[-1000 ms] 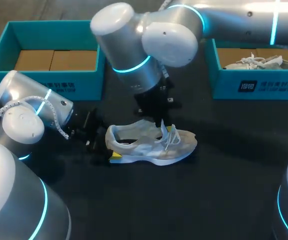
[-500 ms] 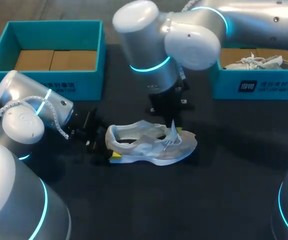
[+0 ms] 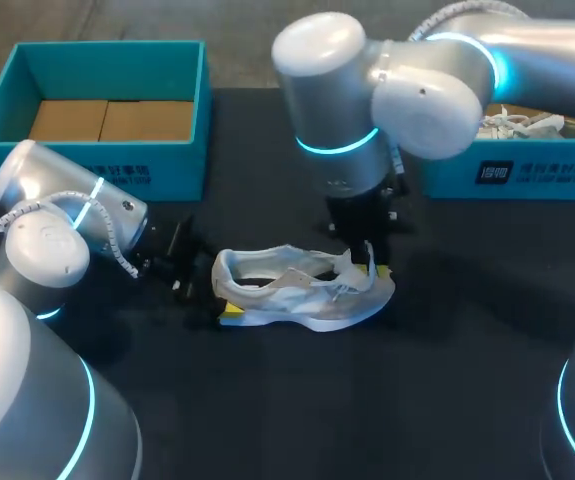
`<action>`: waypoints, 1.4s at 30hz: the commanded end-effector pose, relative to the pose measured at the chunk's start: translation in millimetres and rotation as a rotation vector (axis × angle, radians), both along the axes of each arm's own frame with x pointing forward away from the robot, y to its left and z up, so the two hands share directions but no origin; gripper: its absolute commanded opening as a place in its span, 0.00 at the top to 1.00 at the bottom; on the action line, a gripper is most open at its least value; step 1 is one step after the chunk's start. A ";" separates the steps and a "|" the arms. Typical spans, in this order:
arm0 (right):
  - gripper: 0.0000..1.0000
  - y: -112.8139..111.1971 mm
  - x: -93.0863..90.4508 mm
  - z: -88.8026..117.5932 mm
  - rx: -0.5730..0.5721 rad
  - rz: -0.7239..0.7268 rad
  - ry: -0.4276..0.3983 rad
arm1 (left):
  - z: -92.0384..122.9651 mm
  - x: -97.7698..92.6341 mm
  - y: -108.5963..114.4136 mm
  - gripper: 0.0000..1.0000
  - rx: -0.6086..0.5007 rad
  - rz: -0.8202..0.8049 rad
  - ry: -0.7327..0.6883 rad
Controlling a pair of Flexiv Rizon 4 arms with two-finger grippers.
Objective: Take the shoe out of the shoebox, open the shoe tongue, remove and reinsert the insole, then place the shoe into the shoebox
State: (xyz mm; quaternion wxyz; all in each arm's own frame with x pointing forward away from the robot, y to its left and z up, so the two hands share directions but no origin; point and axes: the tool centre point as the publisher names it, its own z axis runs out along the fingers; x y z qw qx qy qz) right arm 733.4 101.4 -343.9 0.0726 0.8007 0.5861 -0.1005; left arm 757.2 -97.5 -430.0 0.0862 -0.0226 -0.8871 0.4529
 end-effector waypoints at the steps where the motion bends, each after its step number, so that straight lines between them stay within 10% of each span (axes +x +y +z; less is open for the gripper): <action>1: 0.76 -5.9 -5.2 -10.7 0.018 -0.240 -0.069 | -6.2 2.8 0.7 1.00 0.002 0.000 0.001; 11: 0.51 -7.2 -2.5 -19.5 0.026 -0.246 -0.057 | -6.2 2.8 0.7 1.00 0.002 0.000 0.001; 18: 0.00 -5.4 -2.4 -18.5 0.023 -0.247 -0.056 | -6.2 2.8 0.7 1.00 0.002 0.000 0.001; 42: 0.00 19.1 -6.7 43.8 -0.011 -0.198 -0.181 | -6.2 2.8 0.7 1.00 0.002 0.000 0.001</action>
